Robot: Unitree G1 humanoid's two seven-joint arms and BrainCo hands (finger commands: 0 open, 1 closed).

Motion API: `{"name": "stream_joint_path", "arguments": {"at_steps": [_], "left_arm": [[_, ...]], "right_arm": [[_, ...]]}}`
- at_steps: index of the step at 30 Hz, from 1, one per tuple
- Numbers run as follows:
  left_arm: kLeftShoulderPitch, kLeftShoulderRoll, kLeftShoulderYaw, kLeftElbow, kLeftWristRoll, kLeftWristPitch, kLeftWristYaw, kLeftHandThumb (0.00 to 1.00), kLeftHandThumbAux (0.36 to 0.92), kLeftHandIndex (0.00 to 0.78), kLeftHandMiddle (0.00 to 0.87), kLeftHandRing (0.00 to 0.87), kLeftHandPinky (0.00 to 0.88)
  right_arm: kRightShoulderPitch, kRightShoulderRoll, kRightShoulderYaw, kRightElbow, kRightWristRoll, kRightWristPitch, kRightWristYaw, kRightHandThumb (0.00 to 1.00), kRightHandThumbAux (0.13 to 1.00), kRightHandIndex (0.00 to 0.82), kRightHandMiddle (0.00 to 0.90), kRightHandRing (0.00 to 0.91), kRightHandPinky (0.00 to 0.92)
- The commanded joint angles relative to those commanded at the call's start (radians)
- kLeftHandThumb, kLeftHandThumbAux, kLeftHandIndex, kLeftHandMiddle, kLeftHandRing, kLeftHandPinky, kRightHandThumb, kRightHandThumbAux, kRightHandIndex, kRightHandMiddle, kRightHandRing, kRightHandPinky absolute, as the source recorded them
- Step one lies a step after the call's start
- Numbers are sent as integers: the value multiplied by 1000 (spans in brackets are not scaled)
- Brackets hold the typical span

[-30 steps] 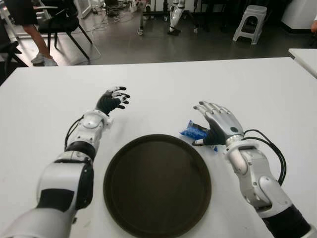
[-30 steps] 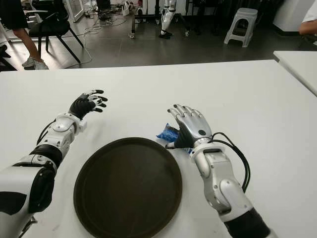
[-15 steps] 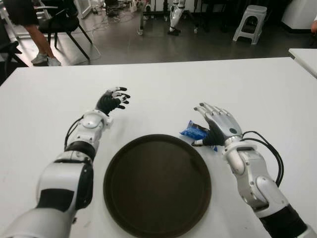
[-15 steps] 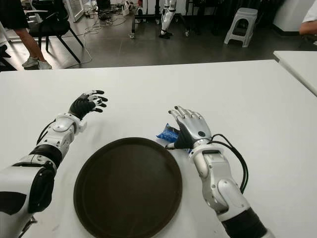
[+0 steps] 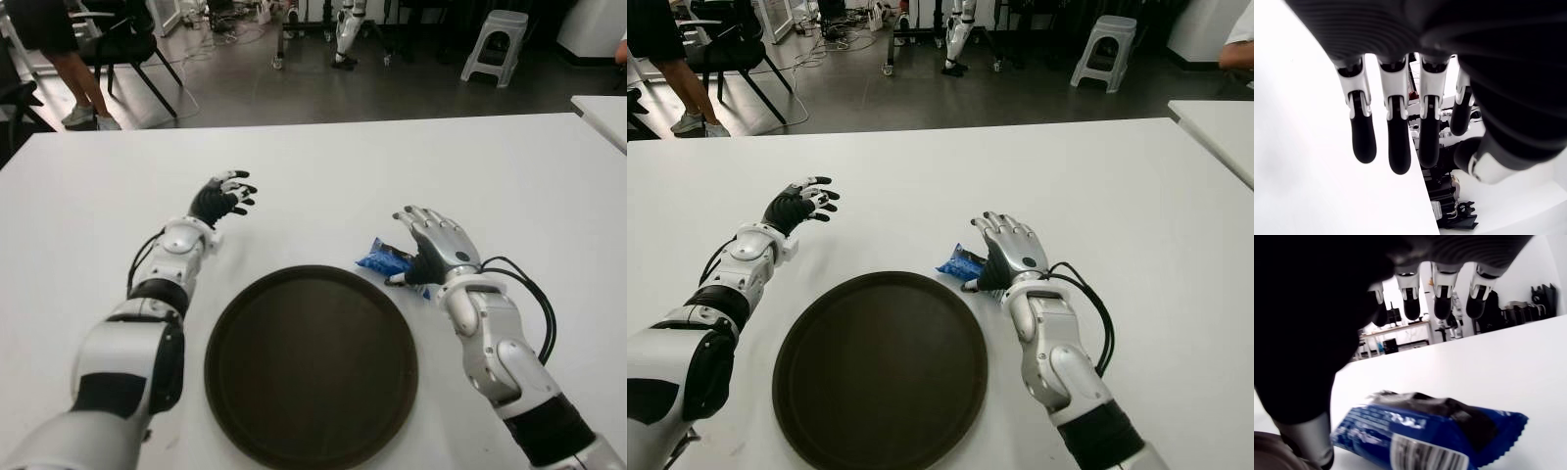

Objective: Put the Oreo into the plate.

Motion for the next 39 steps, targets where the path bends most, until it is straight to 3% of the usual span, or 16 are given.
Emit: {"name": "stream_joint_path", "arguments": {"at_steps": [9, 23, 39], "left_arm": [[-2, 2, -1, 2, 1, 6, 0, 102, 633, 216, 351, 387, 423], [-3, 0, -2, 1, 3, 7, 9, 106, 641, 217, 350, 380, 421], [-4, -4, -3, 2, 4, 11, 16, 100, 631, 209, 345, 369, 400]], "right_arm": [[-51, 0, 0, 167, 36, -48, -88, 0, 771, 77, 77, 71, 72], [-74, 8, 3, 217, 61, -34, -121, 0, 759, 73, 61, 60, 68], [-95, 0, 5, 266, 89, -40, -148, 0, 765, 99, 116, 124, 127]]}}
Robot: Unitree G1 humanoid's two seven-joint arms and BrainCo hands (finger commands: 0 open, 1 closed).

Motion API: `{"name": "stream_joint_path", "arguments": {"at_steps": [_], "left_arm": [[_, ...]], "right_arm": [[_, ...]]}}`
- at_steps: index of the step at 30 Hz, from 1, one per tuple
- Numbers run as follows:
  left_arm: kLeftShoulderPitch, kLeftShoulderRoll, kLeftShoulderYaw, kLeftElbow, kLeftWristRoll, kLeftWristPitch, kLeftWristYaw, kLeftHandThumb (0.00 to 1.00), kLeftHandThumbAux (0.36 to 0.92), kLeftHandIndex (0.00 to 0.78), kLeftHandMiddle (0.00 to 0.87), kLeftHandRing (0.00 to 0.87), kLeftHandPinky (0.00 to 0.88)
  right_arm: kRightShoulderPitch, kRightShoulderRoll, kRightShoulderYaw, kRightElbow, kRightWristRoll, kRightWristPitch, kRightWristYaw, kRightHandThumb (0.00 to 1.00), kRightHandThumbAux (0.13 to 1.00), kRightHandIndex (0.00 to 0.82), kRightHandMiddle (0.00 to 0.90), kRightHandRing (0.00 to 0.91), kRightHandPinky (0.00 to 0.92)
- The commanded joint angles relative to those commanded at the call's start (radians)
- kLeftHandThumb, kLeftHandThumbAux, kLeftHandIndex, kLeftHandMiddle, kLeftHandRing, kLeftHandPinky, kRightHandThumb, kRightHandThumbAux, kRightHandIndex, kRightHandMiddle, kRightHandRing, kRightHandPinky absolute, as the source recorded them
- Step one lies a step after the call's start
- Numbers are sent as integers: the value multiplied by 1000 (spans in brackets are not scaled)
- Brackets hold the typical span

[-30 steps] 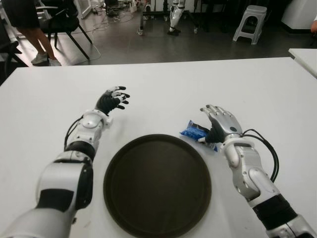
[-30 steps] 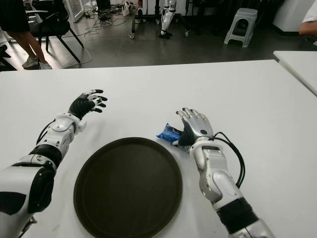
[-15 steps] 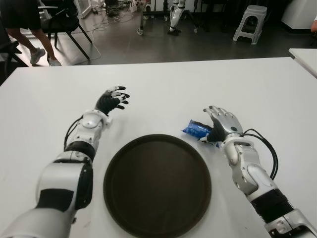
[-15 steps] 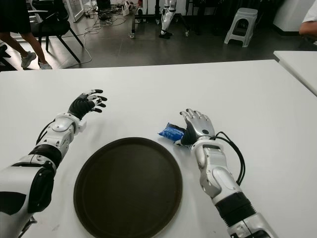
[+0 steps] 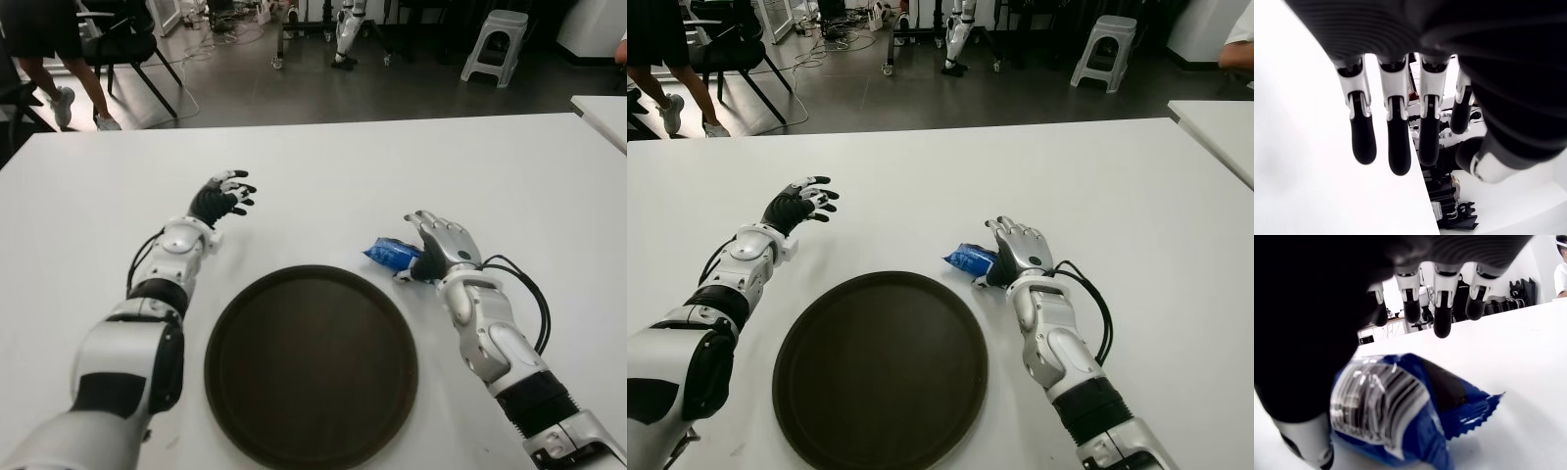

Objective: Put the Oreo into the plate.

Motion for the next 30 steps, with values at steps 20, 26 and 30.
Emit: {"name": "stream_joint_path", "arguments": {"at_steps": [20, 26, 30], "left_arm": [[-5, -3, 0, 1, -2, 6, 1, 102, 645, 214, 352, 379, 413], [-6, -5, 0, 0, -2, 7, 3, 91, 650, 216, 350, 378, 413], [-6, -7, 2, -1, -4, 4, 0, 89, 647, 221, 352, 372, 400]], "right_arm": [[-22, -11, -5, 50, 31, -16, -29, 0, 791, 106, 125, 125, 122], [-22, -23, -8, 42, 55, -40, -2, 0, 779, 108, 122, 123, 112], [-21, -41, -13, 39, 95, -91, 27, 0, 779, 131, 148, 147, 140]]}}
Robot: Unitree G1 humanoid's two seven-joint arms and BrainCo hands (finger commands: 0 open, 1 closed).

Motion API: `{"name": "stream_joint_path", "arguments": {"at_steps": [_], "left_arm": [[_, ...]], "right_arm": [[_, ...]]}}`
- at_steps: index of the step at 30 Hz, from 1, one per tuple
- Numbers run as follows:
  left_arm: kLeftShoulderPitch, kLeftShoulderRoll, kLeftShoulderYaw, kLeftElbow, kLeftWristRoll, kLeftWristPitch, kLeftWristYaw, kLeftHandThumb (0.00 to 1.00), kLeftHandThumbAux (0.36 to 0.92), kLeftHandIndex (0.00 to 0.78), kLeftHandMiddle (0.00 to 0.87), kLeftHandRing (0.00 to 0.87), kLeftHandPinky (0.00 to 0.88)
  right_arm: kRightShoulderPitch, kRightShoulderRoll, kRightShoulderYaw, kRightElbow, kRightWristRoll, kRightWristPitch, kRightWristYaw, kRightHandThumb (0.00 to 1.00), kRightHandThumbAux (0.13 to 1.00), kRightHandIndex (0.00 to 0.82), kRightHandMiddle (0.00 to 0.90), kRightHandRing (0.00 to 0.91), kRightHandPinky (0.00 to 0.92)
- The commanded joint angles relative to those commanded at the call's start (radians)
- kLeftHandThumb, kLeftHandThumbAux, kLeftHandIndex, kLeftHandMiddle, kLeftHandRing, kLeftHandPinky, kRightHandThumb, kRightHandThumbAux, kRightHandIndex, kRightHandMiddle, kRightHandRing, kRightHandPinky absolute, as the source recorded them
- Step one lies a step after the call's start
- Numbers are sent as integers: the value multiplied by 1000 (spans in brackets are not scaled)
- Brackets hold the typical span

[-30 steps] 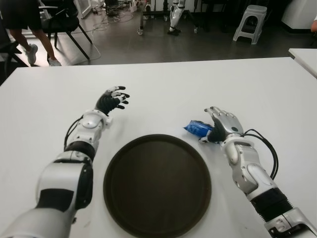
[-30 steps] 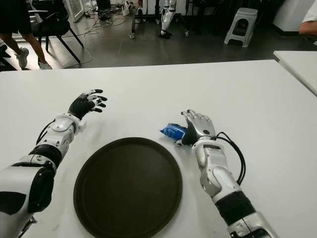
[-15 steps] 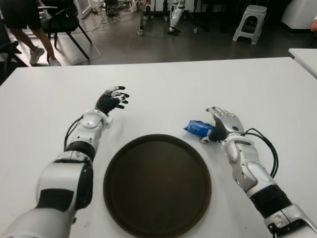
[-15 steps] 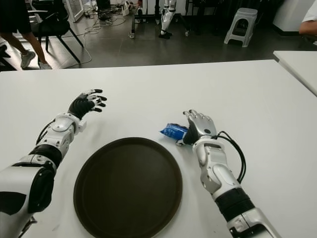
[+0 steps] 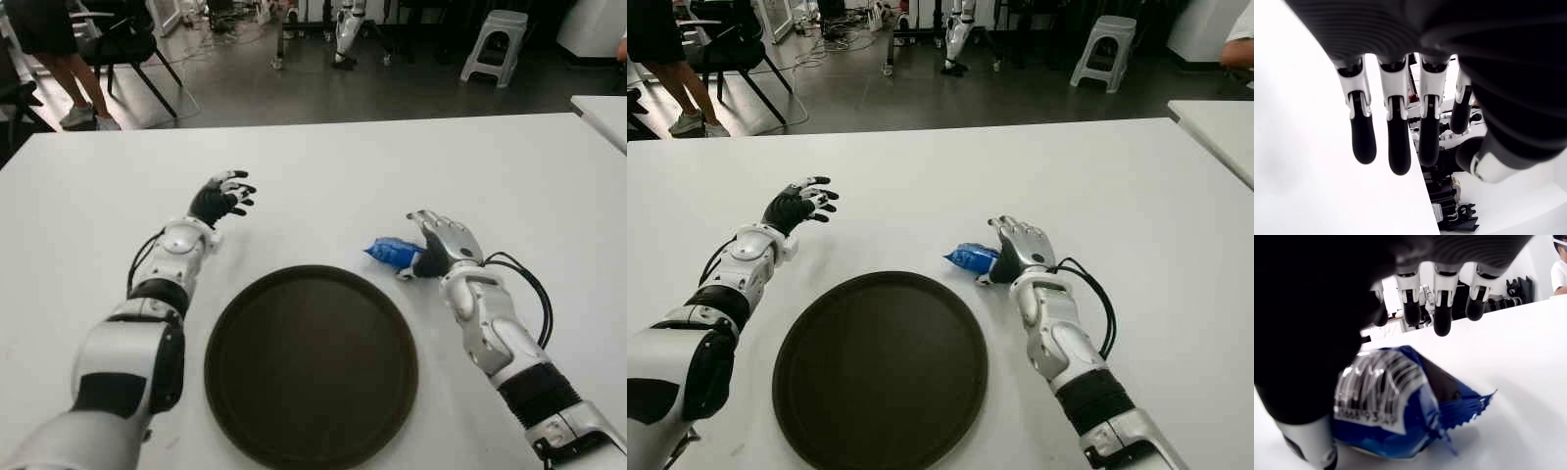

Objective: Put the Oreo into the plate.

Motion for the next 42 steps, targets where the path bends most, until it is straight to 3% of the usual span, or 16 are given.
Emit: {"name": "stream_joint_path", "arguments": {"at_steps": [6, 13, 28, 36, 42], "left_arm": [[0, -3, 3, -1, -3, -4, 1, 109, 642, 222, 355, 372, 398], [-1, -2, -3, -2, 2, -3, -1, 70, 639, 216, 339, 357, 378], [-6, -6, -5, -4, 1, 0, -8, 47, 636, 236, 349, 356, 356], [-4, -8, -1, -6, -4, -1, -8, 55, 622, 236, 353, 357, 359], [-5, -7, -3, -6, -2, 1, -1, 80, 643, 227, 351, 366, 372]], "right_arm": [[-14, -22, -3, -3, 54, -61, 52, 0, 773, 141, 172, 169, 158], [-78, -49, -2, -31, 81, -55, 166, 0, 715, 115, 151, 139, 120], [-128, -73, 4, -83, 85, -48, 254, 0, 684, 128, 145, 126, 113], [-165, -136, 21, -94, 148, -161, 416, 0, 660, 157, 187, 166, 162], [-172, -170, 15, -114, 186, -210, 485, 0, 678, 127, 163, 138, 119]]}}
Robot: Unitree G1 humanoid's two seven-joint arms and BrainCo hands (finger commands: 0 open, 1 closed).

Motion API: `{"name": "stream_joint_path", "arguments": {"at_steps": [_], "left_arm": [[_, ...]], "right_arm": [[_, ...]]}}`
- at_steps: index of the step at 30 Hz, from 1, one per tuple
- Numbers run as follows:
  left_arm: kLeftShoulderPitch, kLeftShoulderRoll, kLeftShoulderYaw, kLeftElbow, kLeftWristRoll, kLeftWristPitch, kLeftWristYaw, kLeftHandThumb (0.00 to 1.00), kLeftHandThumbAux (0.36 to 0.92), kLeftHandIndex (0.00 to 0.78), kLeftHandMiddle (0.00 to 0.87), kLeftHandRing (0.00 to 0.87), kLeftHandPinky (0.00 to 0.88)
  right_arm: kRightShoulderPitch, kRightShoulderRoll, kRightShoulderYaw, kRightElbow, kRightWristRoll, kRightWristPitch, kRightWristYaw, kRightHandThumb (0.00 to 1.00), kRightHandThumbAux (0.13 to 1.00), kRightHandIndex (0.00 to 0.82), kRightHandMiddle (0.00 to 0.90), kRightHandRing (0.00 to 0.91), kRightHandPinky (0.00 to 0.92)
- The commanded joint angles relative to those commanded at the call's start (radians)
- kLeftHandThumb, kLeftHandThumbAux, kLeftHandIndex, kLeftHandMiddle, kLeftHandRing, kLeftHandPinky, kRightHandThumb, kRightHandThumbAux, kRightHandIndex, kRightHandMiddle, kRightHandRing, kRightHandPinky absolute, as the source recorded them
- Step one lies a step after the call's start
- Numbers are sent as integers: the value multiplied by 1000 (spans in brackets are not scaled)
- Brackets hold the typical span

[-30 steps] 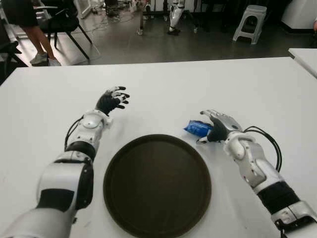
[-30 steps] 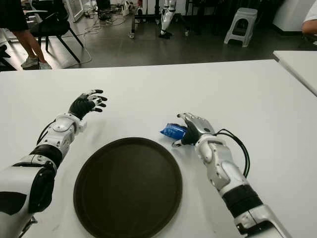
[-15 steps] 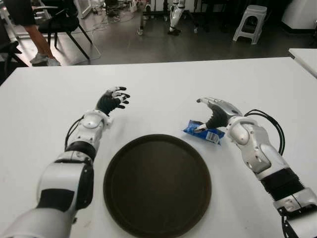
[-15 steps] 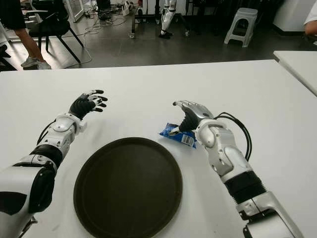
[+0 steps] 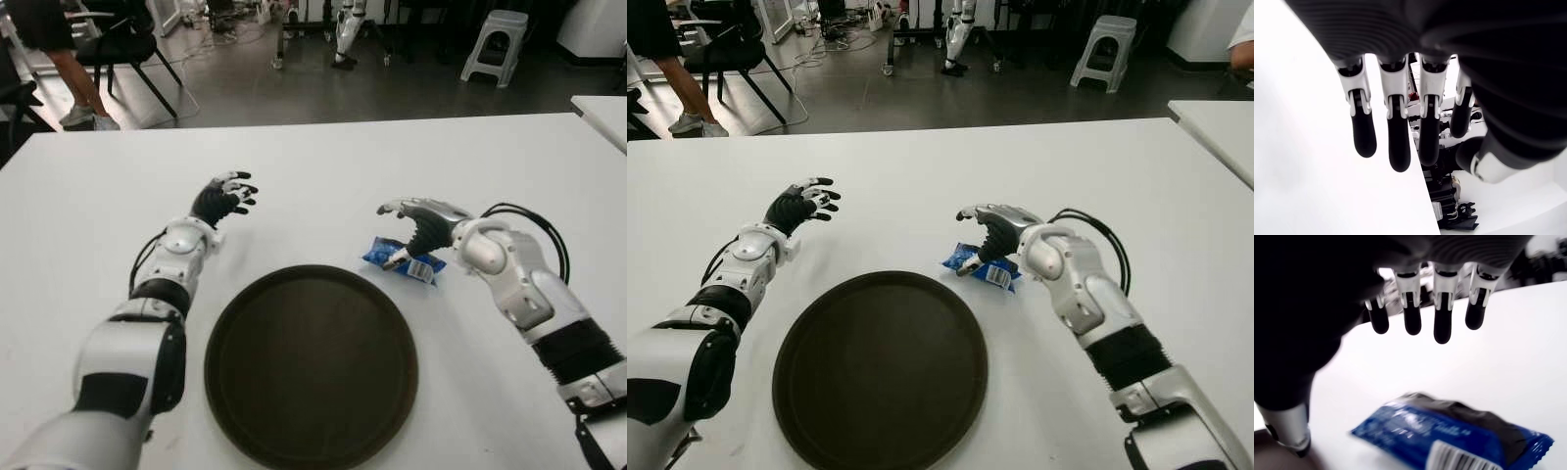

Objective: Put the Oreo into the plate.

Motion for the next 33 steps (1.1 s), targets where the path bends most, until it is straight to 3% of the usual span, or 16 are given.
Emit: {"name": "stream_joint_path", "arguments": {"at_steps": [12, 33], "left_arm": [[4, 0, 0, -1, 0, -7, 1, 60, 647, 217, 340, 355, 363], [5, 0, -4, -2, 3, -12, -1, 40, 650, 219, 336, 353, 364]], "right_arm": [[19, -29, -20, -18, 41, -87, -5, 0, 729, 120, 142, 122, 101], [6, -32, -6, 0, -3, -63, 0, 0, 737, 126, 150, 125, 95]]}}
